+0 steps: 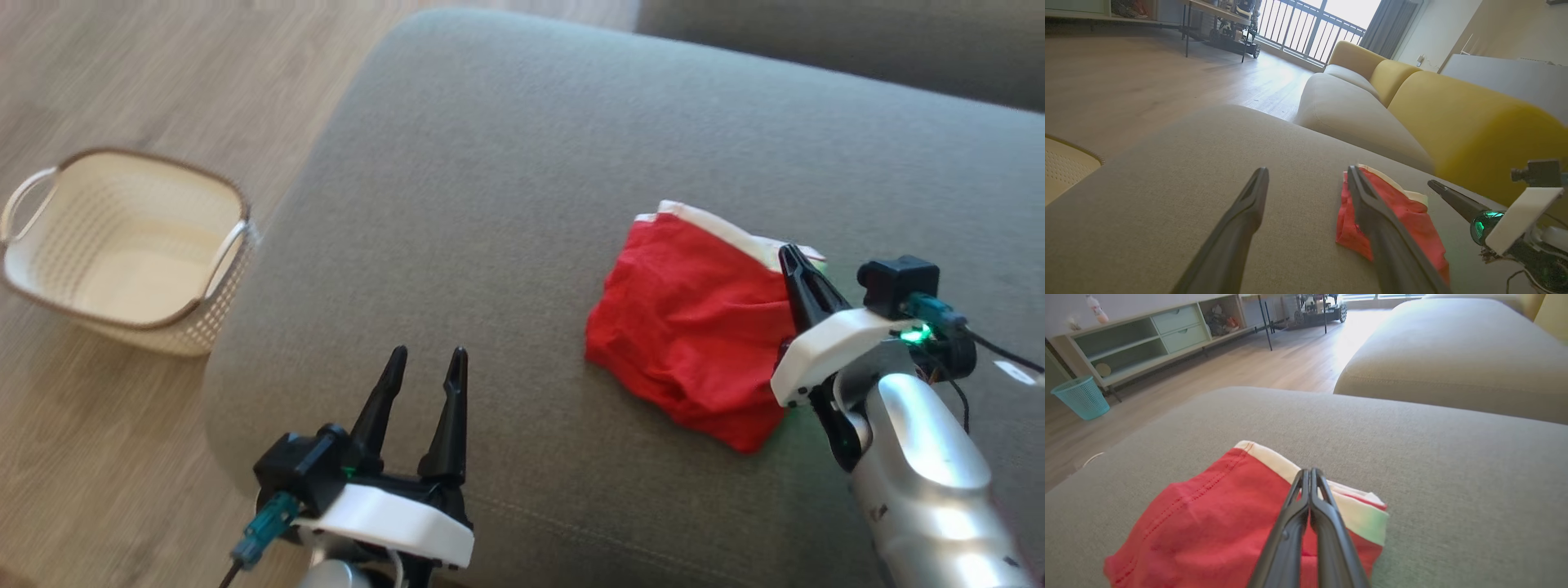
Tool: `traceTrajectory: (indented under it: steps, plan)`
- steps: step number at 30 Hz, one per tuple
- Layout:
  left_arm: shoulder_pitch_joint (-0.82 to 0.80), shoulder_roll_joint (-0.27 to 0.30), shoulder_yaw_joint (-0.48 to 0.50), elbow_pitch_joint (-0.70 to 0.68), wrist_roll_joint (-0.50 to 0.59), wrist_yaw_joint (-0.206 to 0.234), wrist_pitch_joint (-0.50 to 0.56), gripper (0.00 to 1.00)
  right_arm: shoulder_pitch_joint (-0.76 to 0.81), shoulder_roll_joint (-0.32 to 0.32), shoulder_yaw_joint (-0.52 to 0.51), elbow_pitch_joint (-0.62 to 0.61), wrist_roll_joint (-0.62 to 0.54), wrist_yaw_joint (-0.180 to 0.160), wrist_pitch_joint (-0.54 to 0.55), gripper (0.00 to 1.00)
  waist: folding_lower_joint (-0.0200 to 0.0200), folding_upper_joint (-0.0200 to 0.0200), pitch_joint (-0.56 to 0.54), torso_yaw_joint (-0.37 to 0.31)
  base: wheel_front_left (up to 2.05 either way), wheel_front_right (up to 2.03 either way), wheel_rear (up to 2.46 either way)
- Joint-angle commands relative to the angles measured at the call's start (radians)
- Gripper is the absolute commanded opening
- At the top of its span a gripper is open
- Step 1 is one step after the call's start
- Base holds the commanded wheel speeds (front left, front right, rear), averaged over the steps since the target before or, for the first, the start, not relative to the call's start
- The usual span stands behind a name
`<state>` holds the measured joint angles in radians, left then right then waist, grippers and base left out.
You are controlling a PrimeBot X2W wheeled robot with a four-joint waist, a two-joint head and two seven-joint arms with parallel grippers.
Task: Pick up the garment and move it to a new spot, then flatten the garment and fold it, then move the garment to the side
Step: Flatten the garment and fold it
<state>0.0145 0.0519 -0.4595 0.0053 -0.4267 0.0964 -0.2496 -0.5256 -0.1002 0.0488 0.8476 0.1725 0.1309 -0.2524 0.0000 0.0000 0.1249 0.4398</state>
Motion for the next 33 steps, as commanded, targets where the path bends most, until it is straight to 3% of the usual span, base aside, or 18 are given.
traceTrajectory:
  steps: [1,11,20,21,22,23,24,33]
  plan:
    - [-0.014,-0.002,0.043,-0.033,0.008,0.000,-0.012,1.00,0.021,0.012,0.024,-0.064,0.012,0.000,-0.009,0.00,0.0000,0.0000,-0.043,-0.046,0.00,0.00,0.00]
    - [-0.006,-0.002,0.130,-0.068,0.021,0.012,-0.012,1.00,0.228,-0.014,-0.023,-0.394,-0.027,0.000,-0.009,0.00,0.0000,0.0000,-0.112,-0.154,0.00,0.00,0.00]
    - [0.039,-0.002,0.169,-0.056,0.018,0.007,-0.012,1.00,0.459,0.043,-0.148,-0.655,-0.097,0.000,-0.009,0.00,0.0000,0.0000,-0.146,-0.226,0.00,0.00,0.00]
    - [0.044,-0.002,0.166,-0.050,0.021,0.002,-0.012,1.00,0.479,0.045,-0.157,-0.672,-0.104,0.000,-0.009,0.18,0.0000,0.0000,-0.148,-0.231,0.00,0.00,0.00]
    - [0.049,-0.002,0.165,-0.043,0.024,-0.002,-0.012,1.00,0.497,0.047,-0.165,-0.684,-0.107,0.000,-0.009,0.49,0.0000,0.0000,-0.149,-0.237,0.00,0.00,0.00]
    - [0.053,-0.002,0.165,-0.036,0.026,-0.004,-0.012,1.00,0.512,0.048,-0.171,-0.695,-0.109,0.000,-0.009,0.91,0.0000,0.0000,-0.151,-0.242,0.00,0.00,0.00]
    - [0.057,-0.002,0.165,-0.027,0.028,-0.006,-0.012,1.00,0.527,0.049,-0.177,-0.702,-0.096,0.000,-0.009,1.00,0.0000,0.0000,-0.153,-0.246,0.00,0.00,0.00]
    - [0.086,-0.002,0.134,0.020,0.059,-0.024,-0.012,1.00,0.594,0.050,-0.193,-0.700,-0.052,0.000,-0.009,1.00,0.0000,0.0000,-0.164,-0.274,0.00,0.00,0.00]
